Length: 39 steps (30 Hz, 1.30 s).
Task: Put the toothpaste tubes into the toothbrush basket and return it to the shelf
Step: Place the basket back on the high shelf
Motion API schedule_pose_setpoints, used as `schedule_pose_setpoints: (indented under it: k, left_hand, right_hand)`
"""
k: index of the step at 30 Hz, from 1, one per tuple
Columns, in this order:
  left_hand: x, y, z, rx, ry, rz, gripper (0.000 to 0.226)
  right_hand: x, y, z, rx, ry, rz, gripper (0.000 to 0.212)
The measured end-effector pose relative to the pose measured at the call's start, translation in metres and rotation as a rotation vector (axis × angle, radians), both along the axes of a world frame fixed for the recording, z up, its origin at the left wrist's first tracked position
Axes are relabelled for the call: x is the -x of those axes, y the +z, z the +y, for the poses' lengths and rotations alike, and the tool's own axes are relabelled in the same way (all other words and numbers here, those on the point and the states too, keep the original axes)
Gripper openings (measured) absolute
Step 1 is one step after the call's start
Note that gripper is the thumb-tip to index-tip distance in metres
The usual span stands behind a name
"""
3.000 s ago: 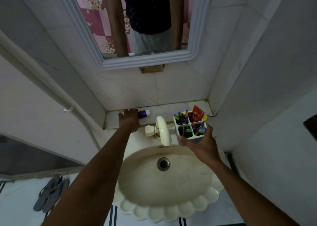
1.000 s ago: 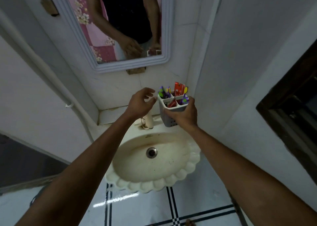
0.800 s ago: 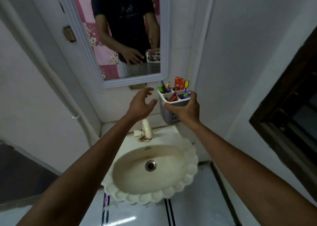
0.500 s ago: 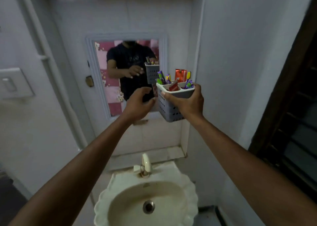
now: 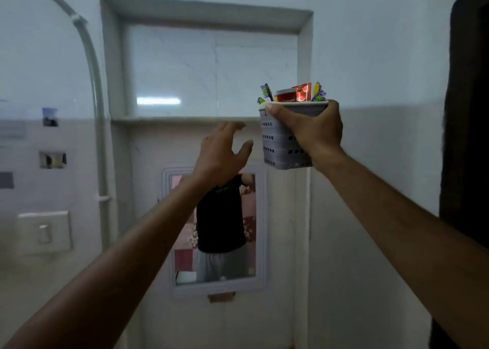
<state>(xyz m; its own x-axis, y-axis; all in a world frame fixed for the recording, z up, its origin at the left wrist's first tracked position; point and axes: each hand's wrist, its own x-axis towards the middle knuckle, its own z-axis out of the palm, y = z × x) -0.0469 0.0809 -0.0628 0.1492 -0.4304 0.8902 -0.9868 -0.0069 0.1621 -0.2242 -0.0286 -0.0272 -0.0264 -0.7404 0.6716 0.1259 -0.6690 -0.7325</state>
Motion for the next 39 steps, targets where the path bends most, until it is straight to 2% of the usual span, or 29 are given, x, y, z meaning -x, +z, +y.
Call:
schedule_pose_setpoints:
  k: [11, 16, 21, 23, 26, 28, 32, 35, 39]
  left_hand:
    - [-0.022, 0.096, -0.047, 0.025, 0.087, -0.081, 0.053]
    - [-0.046, 0.107, -0.082, -0.147, 0.204, -0.016, 0.059]
    - [-0.069, 0.095, -0.111, -0.287, 0.261, 0.112, 0.062]
    - [-0.076, 0.084, -0.119, -0.297, 0.291, 0.105, 0.065]
    - [-0.082, 0.070, -0.127, -0.260, 0.303, 0.080, 0.065]
    - [-0.083, 0.066, -0.129, -0.250, 0.318, 0.080, 0.064]
    - [-0.077, 0.072, -0.135, -0.282, 0.347, 0.084, 0.063]
    - [-0.072, 0.075, -0.139, -0.275, 0.361, 0.081, 0.061]
    - [-0.075, 0.074, -0.143, -0.255, 0.361, 0.100, 0.065]
  right_hand:
    - [-0.026, 0.107, -0.036, 0.089, -0.094, -0.048, 0.113]
    - [-0.048, 0.129, -0.067, 0.117, -0.108, -0.026, 0.111]
    - [-0.076, 0.118, -0.101, 0.065, -0.048, -0.005, 0.114]
    - [-0.085, 0.106, -0.113, 0.070, -0.025, 0.037, 0.117]
    - [-0.094, 0.092, -0.122, 0.081, -0.051, 0.148, 0.140]
    - [-0.098, 0.087, -0.126, 0.102, -0.080, 0.216, 0.146]
    - [-0.101, 0.088, -0.134, 0.109, -0.130, 0.329, 0.138]
    - [-0.101, 0.089, -0.141, 0.128, -0.174, 0.460, 0.140]
    - [-0.110, 0.077, -0.152, 0.084, -0.200, 0.621, 0.128]
